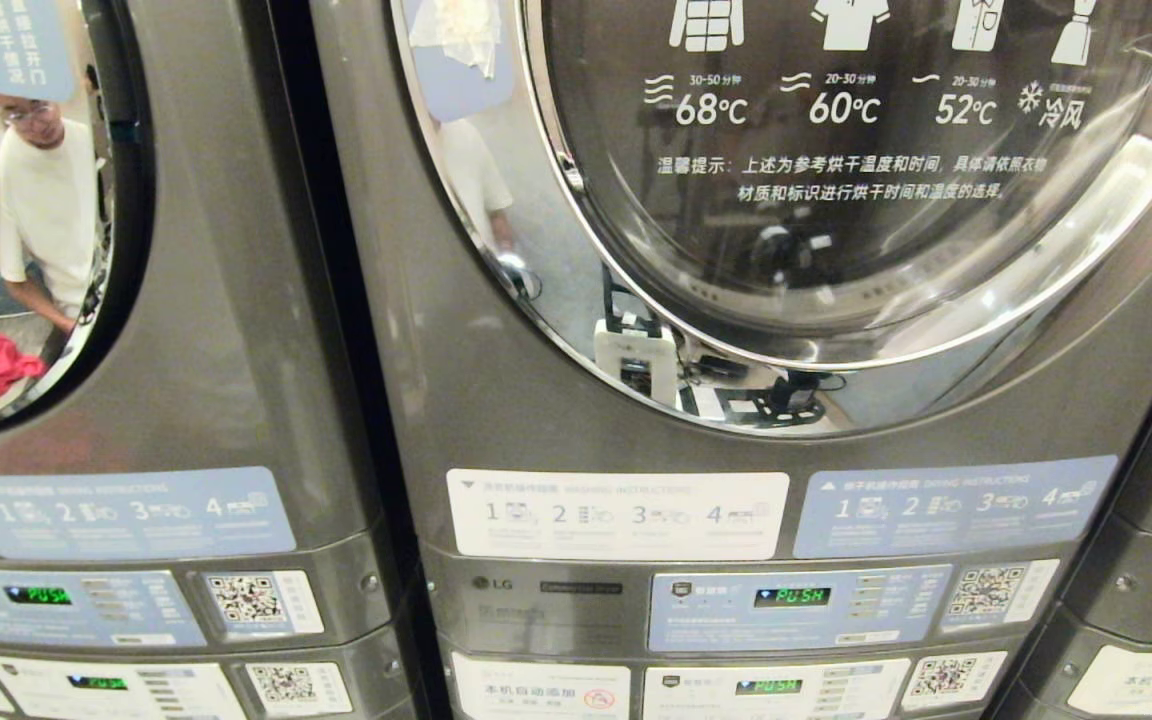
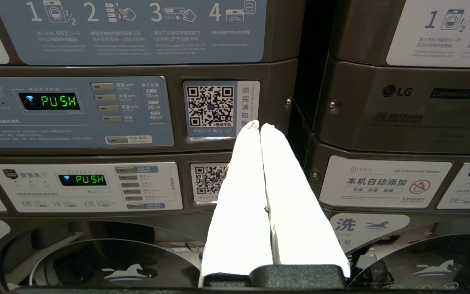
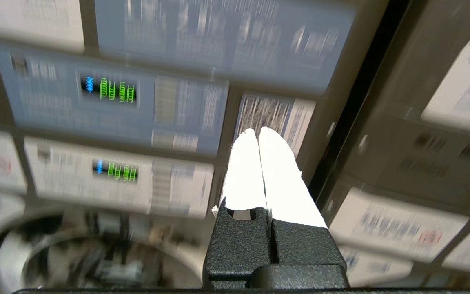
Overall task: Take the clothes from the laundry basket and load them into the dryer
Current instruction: Open the dryer
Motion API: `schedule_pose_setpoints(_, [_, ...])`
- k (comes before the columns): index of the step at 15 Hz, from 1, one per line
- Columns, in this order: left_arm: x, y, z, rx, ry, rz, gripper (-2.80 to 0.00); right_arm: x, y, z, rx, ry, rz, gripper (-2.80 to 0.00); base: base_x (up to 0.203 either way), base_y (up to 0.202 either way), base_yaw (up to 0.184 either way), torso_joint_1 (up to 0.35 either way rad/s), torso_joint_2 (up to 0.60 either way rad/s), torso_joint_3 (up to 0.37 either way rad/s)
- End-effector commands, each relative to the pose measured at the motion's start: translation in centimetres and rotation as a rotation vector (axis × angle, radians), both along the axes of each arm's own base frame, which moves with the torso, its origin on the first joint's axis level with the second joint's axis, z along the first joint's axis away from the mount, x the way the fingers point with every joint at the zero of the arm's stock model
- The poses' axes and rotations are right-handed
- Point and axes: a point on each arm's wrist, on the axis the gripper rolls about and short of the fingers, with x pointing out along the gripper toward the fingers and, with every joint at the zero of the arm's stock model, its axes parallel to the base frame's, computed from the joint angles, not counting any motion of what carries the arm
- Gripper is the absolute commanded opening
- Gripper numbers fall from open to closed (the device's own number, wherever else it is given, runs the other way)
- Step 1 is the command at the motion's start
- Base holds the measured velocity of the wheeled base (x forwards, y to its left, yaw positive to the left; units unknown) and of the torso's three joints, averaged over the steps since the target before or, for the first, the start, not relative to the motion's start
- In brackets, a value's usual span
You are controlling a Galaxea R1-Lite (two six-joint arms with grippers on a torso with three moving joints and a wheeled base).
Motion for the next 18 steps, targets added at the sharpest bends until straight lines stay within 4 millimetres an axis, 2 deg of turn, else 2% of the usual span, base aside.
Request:
schedule_pose_setpoints(1, [0.0, 0.0, 0.0, 0.000, 0.000, 0.002, -2.80, -0.5, 0.0, 1.9, -0.003, -0.080, -0.001, -2.80, 0.000, 0.000, 0.000, 0.000, 0.00, 0.000])
schedule_pose_setpoints(3, [0.0, 0.0, 0.0, 0.000, 0.000, 0.000, -2.80, -1.3, 0.0, 6.5, 0.033, -0.141, 0.015, -2.80, 0.000, 0.000, 0.000, 0.000, 0.00, 0.000])
schedule_pose_setpoints(4, [0.0, 0.0, 0.0, 0.000, 0.000, 0.000, -2.80, -1.0, 0.1, 8.9, 0.070, -0.130, 0.043, -2.80, 0.000, 0.000, 0.000, 0.000, 0.00, 0.000])
schedule_pose_setpoints(5, [0.0, 0.0, 0.0, 0.000, 0.000, 0.000, -2.80, -0.1, 0.1, 12.3, 0.121, -0.114, 0.085, -2.80, 0.000, 0.000, 0.000, 0.000, 0.00, 0.000])
schedule_pose_setpoints(6, [0.0, 0.0, 0.0, 0.000, 0.000, 0.000, -2.80, 1.0, 0.2, 16.3, 0.169, -0.117, 0.133, -2.80, 0.000, 0.000, 0.000, 0.000, 0.00, 0.000])
schedule_pose_setpoints(7, [0.0, 0.0, 0.0, 0.000, 0.000, 0.002, -2.80, 2.6, 0.3, 19.5, 0.208, -0.097, 0.183, -2.80, 0.000, 0.000, 0.000, 0.000, 0.00, 0.000])
schedule_pose_setpoints(9, [0.0, 0.0, 0.0, 0.000, 0.000, 0.000, -2.80, 6.5, 0.6, 23.4, 0.267, -0.023, 0.288, -2.80, 0.000, 0.000, 0.000, 0.000, 0.00, 0.000])
schedule_pose_setpoints(10, [0.0, 0.0, 0.0, 0.000, 0.000, 0.002, -2.80, 8.3, 0.9, 24.6, 0.288, 0.022, 0.383, -2.80, 0.000, 0.000, 0.000, 0.000, 0.00, 0.000])
schedule_pose_setpoints(11, [0.0, 0.0, 0.0, 0.000, 0.000, 0.000, -2.80, 9.2, 1.3, 25.4, 0.294, 0.057, 0.530, 0.00, 0.000, 0.000, 0.000, 0.000, 0.00, 0.000])
schedule_pose_setpoints(13, [0.0, 0.0, 0.0, 0.000, 0.000, 0.000, -2.80, 10.1, 2.4, 25.7, 0.299, 0.135, 0.733, 0.00, 0.000, 0.000, 0.000, 0.000, 0.00, 0.000])
schedule_pose_setpoints(16, [0.0, 0.0, 0.0, 0.000, 0.000, 0.000, -2.80, 10.6, 4.1, 25.4, 0.243, 0.167, 0.906, 0.00, 0.000, 0.000, 0.000, 0.000, 0.00, 0.000])
schedule_pose_setpoints(18, [0.0, 0.0, 0.0, 0.000, 0.000, 0.001, -2.80, 13.8, 5.6, 25.7, 0.153, 0.099, 0.939, 0.00, 0.000, 0.000, 0.000, 0.000, 0.00, 0.000])
